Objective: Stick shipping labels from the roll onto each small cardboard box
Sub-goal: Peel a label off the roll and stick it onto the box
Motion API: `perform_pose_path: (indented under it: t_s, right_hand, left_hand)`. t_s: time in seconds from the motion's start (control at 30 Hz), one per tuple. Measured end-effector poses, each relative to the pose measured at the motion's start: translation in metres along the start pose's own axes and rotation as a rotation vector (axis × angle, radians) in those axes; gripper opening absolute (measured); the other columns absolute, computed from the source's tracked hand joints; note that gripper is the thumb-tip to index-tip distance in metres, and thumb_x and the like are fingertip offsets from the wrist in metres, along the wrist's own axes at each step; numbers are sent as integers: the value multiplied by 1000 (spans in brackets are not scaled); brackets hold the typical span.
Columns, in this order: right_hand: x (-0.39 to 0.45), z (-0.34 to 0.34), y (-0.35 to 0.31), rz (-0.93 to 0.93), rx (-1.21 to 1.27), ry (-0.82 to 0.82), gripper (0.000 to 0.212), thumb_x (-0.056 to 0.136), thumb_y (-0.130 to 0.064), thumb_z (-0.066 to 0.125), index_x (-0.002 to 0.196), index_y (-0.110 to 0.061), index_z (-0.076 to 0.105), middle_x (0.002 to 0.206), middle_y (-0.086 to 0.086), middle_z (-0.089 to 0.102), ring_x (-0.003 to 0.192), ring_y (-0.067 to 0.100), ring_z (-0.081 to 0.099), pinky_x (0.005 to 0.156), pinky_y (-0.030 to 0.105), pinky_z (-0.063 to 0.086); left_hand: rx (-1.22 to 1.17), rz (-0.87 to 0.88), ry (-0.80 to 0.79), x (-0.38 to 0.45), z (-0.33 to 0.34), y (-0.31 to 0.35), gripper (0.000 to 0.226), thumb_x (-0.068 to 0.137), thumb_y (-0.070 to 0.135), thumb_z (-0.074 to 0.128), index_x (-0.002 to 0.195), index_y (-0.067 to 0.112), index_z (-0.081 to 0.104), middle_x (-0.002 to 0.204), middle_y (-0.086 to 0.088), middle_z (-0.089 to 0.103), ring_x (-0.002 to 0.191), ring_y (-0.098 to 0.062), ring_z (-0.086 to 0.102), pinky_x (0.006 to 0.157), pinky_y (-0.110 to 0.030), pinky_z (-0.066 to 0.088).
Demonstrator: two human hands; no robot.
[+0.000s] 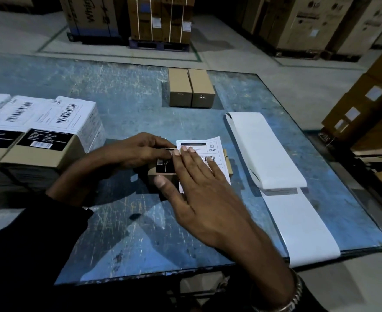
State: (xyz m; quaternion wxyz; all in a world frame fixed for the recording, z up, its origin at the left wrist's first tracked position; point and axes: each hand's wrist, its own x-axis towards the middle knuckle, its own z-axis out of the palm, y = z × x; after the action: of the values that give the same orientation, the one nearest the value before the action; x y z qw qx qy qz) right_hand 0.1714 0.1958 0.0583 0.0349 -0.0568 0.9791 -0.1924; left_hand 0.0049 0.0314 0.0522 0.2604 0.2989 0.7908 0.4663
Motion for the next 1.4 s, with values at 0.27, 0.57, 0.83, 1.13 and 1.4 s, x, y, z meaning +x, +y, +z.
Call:
perform_pose_path:
  t_s: [0.27,0.57,0.83,1.13,1.4]
  right_hand:
    - [-8,-19,43,132,-82,-51,95,92,-83,-5,168,-28,-18,174,-15,-26,155,-5,-29,132,36,-14]
    - [-12,-46,31,221,83,-57,96,91,-86,3,168,-33,-15,173,-20,-26,157,-4,-23,128,32,-12]
    - [5,-9,13,11,-67,-46,89,101,-79,7,171,-26,-8,178,-12,-16,158,-2,-22,131,37,-14]
    - [-9,-21,56,120,61,-81,97,87,-91,3,166,-39,-20,167,-31,-31,145,-19,-35,130,32,-12]
    - [-14,-20,56,100,139,-54,99,90,-92,13,167,-38,-17,169,-30,-28,148,-17,-31,130,31,-7]
  left_hand:
    - [-24,-63,2,3,0,0,27,100,21,66,124,16,76,119,4,80,112,-15,76,94,-22,58]
    - [13,-90,23,1,2,5,21,103,9,66,107,24,80,102,17,82,96,1,74,80,-8,52]
    - [-151,-5,-15,-8,-10,-2,40,85,20,80,123,8,77,117,-12,80,109,-25,76,93,-27,59]
    - [-4,-18,63,-14,-5,6,54,80,41,89,127,18,75,122,0,79,112,-17,76,107,-40,58]
    - [675,496,217,-23,52,12,53,108,43,49,156,21,55,161,1,52,149,-15,48,122,-50,43]
